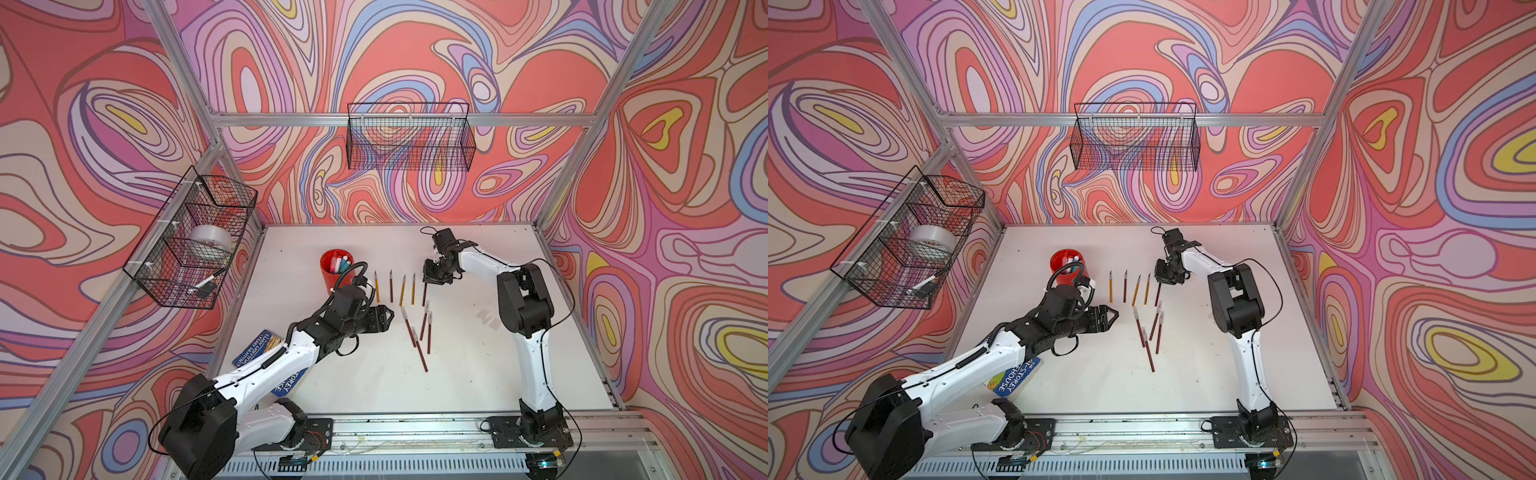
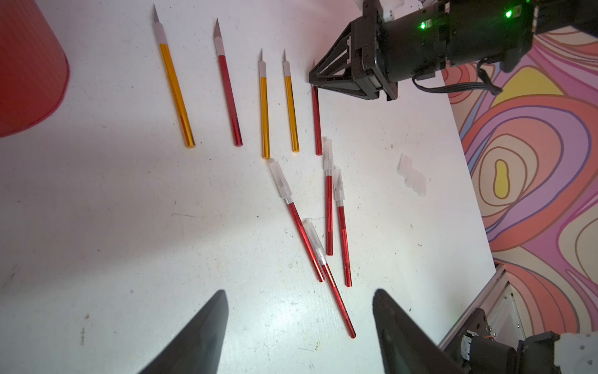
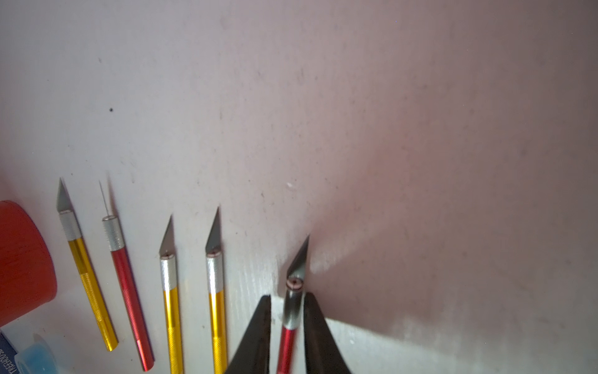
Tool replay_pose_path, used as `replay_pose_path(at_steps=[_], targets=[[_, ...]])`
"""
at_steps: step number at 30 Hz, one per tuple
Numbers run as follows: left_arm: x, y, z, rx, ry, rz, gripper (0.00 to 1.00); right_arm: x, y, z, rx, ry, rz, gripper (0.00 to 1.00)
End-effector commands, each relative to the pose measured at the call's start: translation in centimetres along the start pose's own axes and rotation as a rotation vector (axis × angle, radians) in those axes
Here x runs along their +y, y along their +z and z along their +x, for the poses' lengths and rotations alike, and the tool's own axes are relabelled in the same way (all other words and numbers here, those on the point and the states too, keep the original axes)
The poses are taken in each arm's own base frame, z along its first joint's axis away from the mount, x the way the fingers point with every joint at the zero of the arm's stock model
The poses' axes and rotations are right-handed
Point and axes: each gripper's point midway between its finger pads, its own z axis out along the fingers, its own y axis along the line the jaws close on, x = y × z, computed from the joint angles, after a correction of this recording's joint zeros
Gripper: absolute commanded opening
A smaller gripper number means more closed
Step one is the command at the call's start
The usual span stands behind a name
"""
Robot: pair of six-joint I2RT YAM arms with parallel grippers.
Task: Remove protective caps from carving knives
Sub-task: Place the carving knife at the center of the board.
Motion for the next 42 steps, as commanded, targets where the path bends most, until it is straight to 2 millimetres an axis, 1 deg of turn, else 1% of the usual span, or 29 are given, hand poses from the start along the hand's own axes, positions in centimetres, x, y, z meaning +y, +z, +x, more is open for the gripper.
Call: replay_pose_path(at_steps=[1,7,10,13,16,20,23,25,26,27,30,32,35,37,38,42], targets=[[-0.2,-0.1,-0.4,-0.007,-0.006,0.010,0.73,-0.9,0.9,1.3,0.041,0.012,0.026,0.24],[-0.3,-0.3,-0.5,-0.008,-0.010,0.009,0.73,-0.2,-1.1,1.3,0.016,0.000,0.008,0.26],[-0.2,-0.3,-0.4,-0.007,-0.014,0.006,0.73,0.1,-2.6,1.5,-0.009,-0.018,-0.001,0.27],[-0.2,-0.4,-0.4,-0.007,-0.023,0.004,0.73,0.3,-4.3,2.4,-0.036,-0.061,0.029,0.27],[0.1,-0.4,-0.4,-0.013,-0.038,-0.006,0.73,0.9,-5.5,4.4,-0.052,-0.130,0.065,0.26],[0.8,-0.4,-0.3,-0.029,-0.071,-0.031,0.73,2.7,-6.8,8.5,-0.064,-0.281,0.134,0.24],[1.6,-0.5,-0.3,-0.039,-0.091,-0.062,0.73,3.5,-7.5,11.7,-0.033,-0.354,0.168,0.24],[1.9,-0.6,-0.2,-0.040,-0.100,-0.075,0.73,3.7,-7.9,13.7,-0.005,-0.381,0.177,0.25],[2.1,-0.7,-0.2,-0.041,-0.104,-0.082,0.73,3.5,-7.6,14.9,0.020,-0.388,0.190,0.27],[2.2,-0.7,-0.2,-0.041,-0.108,-0.086,0.73,4.0,-8.3,15.6,0.015,-0.398,0.175,0.29],[2.5,-1.1,-0.3,-0.053,-0.128,-0.093,0.73,4.1,-8.0,18.7,0.067,-0.420,0.179,0.33],[2.8,-1.3,-0.5,-0.064,-0.137,-0.097,0.73,4.1,-7.4,20.5,0.106,-0.430,0.184,0.33],[3.0,-1.8,-0.7,-0.078,-0.140,-0.105,0.73,4.3,-6.4,22.6,0.159,-0.452,0.185,0.32],[3.3,-2.1,-0.7,-0.083,-0.141,-0.117,0.74,4.6,-6.0,23.6,0.179,-0.468,0.193,0.31],[3.4,-2.2,-0.8,-0.087,-0.142,-0.120,0.74,4.1,-5.1,24.2,0.206,-0.467,0.221,0.31],[3.7,-2.5,-0.6,-0.092,-0.148,-0.127,0.74,4.0,-4.1,25.3,0.236,-0.463,0.238,0.30]])
